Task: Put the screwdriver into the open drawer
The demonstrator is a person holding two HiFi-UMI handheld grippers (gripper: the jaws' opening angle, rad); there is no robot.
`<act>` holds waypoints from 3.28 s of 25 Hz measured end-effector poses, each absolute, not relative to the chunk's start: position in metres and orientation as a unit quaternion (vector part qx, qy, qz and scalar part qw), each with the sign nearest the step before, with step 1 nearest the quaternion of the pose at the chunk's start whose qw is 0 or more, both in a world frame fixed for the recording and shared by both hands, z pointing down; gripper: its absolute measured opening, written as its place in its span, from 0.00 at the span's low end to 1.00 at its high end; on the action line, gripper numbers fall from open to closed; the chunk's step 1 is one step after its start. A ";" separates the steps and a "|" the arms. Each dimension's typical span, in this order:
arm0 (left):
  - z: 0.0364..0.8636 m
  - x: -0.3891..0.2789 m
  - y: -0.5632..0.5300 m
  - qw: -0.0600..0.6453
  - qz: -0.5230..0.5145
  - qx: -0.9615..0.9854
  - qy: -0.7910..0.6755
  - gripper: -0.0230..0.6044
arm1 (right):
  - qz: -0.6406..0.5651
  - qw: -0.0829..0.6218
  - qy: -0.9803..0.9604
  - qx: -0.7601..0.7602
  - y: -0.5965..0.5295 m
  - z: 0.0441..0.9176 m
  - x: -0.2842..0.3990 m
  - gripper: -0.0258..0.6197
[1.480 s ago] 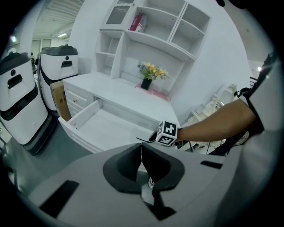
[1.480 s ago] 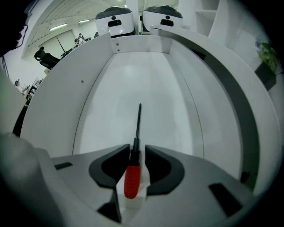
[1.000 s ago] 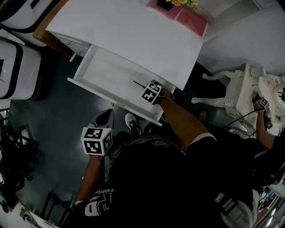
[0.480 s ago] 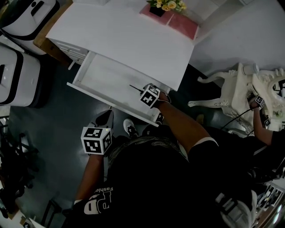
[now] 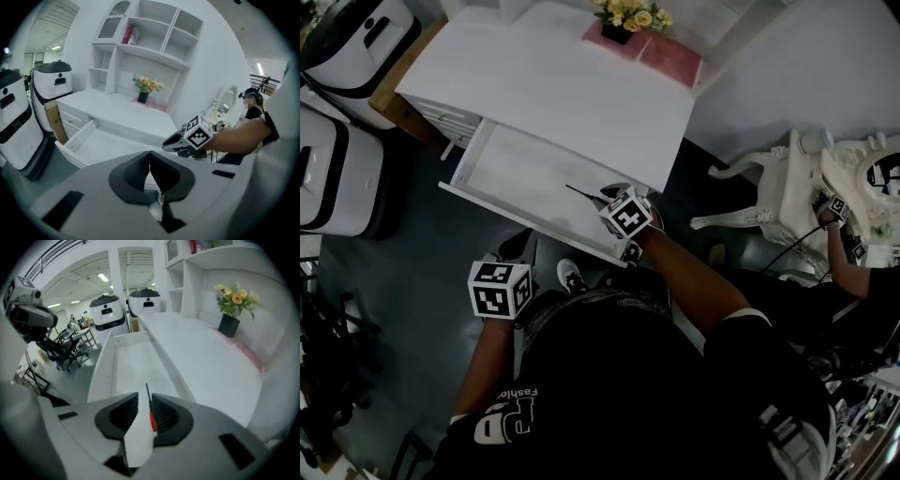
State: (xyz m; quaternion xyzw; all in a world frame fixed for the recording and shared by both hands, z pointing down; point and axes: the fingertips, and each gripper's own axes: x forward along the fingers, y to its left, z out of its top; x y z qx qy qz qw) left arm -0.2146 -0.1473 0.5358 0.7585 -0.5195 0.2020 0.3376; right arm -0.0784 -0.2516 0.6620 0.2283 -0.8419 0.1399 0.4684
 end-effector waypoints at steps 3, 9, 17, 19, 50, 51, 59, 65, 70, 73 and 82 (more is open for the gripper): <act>0.530 -0.210 -0.150 0.330 0.202 0.765 -0.514 0.06 | 0.153 0.420 -0.859 0.248 -0.246 0.631 -0.079 0.18; 0.516 -0.196 -0.157 0.312 0.191 0.788 -0.496 0.06 | 0.174 0.337 -0.881 0.284 -0.226 0.571 -0.071 0.15; 0.499 -0.172 -0.161 0.291 0.184 0.815 -0.467 0.06 | 0.183 0.261 -0.889 0.328 -0.209 0.519 -0.049 0.09; 0.496 -0.166 -0.160 0.288 0.182 0.818 -0.463 0.06 | 0.187 0.250 -0.889 0.336 -0.207 0.513 -0.043 0.08; 0.452 -0.025 -0.054 0.271 0.151 0.827 -0.468 0.06 | 0.225 0.120 -0.918 0.302 -0.073 0.445 0.074 0.05; 0.451 -0.022 -0.049 0.270 0.150 0.828 -0.469 0.06 | 0.223 0.120 -0.919 0.303 -0.068 0.446 0.077 0.05; 0.453 -0.013 -0.003 0.266 0.161 0.818 -0.483 0.06 | 0.224 0.109 -0.918 0.309 -0.030 0.455 0.096 0.05; 0.463 -0.019 0.020 0.272 0.164 0.811 -0.492 0.06 | 0.216 0.112 -0.920 0.306 -0.009 0.459 0.093 0.05; 0.456 -0.025 0.014 0.264 0.163 0.819 -0.482 0.06 | 0.214 0.120 -0.916 0.317 -0.008 0.453 0.091 0.05; 0.448 -0.035 0.003 0.259 0.161 0.824 -0.478 0.06 | 0.208 0.124 -0.913 0.329 -0.013 0.449 0.088 0.05; 0.438 -0.054 -0.014 0.247 0.166 0.845 -0.445 0.06 | 0.209 0.128 -0.902 0.355 -0.019 0.449 0.058 0.05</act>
